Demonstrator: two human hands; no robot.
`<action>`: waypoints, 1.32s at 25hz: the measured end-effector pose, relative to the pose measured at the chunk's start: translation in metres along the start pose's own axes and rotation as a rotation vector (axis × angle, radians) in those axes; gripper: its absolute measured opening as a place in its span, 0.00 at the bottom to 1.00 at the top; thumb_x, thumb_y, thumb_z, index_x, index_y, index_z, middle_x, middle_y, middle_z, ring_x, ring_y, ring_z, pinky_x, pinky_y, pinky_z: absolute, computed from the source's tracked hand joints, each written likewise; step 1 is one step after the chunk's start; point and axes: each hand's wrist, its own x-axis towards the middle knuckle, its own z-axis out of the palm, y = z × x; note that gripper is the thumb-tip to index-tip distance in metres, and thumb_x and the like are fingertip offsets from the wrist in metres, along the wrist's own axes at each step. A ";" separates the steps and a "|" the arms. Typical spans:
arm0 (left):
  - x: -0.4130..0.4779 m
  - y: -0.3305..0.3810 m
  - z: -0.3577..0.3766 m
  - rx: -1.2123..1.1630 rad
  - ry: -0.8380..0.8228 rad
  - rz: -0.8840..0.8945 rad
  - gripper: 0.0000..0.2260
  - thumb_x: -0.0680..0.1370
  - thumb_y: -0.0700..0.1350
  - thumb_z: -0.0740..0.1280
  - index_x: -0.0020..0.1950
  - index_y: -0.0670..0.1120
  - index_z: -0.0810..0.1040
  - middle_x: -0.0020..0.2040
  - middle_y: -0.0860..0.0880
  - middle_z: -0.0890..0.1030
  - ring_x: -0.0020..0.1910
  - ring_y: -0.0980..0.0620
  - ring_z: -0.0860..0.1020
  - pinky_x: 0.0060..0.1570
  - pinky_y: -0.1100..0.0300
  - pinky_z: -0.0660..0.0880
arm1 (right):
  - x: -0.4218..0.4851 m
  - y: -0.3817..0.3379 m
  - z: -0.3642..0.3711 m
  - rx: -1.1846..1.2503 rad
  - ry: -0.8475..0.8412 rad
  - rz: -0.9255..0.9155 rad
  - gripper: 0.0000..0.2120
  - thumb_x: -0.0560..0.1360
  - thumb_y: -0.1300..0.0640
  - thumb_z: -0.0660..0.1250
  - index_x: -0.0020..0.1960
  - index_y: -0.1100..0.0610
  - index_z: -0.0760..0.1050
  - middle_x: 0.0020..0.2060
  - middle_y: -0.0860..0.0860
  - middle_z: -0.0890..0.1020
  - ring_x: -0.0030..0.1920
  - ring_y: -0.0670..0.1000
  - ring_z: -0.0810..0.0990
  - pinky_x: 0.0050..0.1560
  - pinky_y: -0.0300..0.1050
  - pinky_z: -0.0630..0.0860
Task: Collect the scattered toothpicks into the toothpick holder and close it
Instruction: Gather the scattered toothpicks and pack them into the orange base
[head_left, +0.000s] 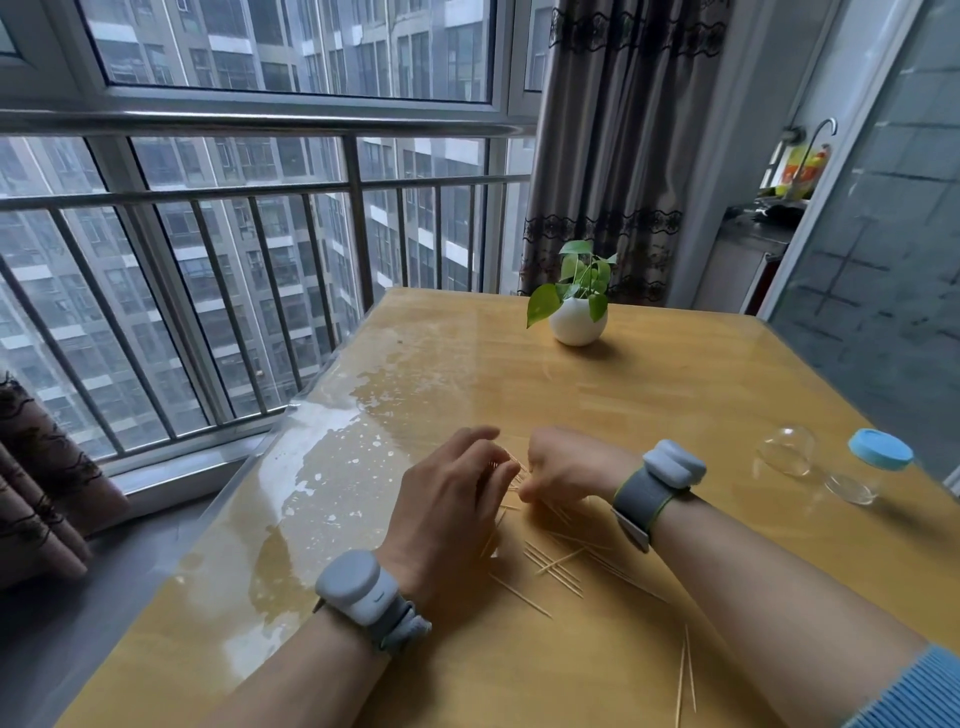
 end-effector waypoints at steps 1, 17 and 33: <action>0.000 0.000 0.000 -0.013 -0.007 -0.012 0.14 0.80 0.58 0.58 0.53 0.52 0.78 0.63 0.55 0.78 0.51 0.55 0.80 0.48 0.58 0.77 | 0.000 0.004 0.001 0.040 -0.007 -0.017 0.14 0.70 0.51 0.71 0.33 0.61 0.77 0.27 0.52 0.72 0.29 0.51 0.70 0.29 0.44 0.66; 0.001 -0.011 -0.007 -0.466 0.058 -0.166 0.25 0.82 0.59 0.47 0.72 0.53 0.73 0.54 0.68 0.81 0.49 0.70 0.78 0.48 0.67 0.76 | -0.025 -0.032 0.014 1.057 0.603 -0.377 0.10 0.74 0.56 0.68 0.37 0.59 0.74 0.28 0.50 0.73 0.29 0.49 0.69 0.28 0.51 0.69; 0.001 -0.019 0.002 -0.583 0.055 -0.188 0.31 0.81 0.65 0.48 0.74 0.49 0.71 0.70 0.51 0.76 0.69 0.57 0.73 0.68 0.50 0.71 | -0.036 -0.029 0.029 0.544 0.450 -0.503 0.23 0.82 0.50 0.52 0.72 0.60 0.69 0.68 0.49 0.73 0.68 0.44 0.68 0.69 0.29 0.58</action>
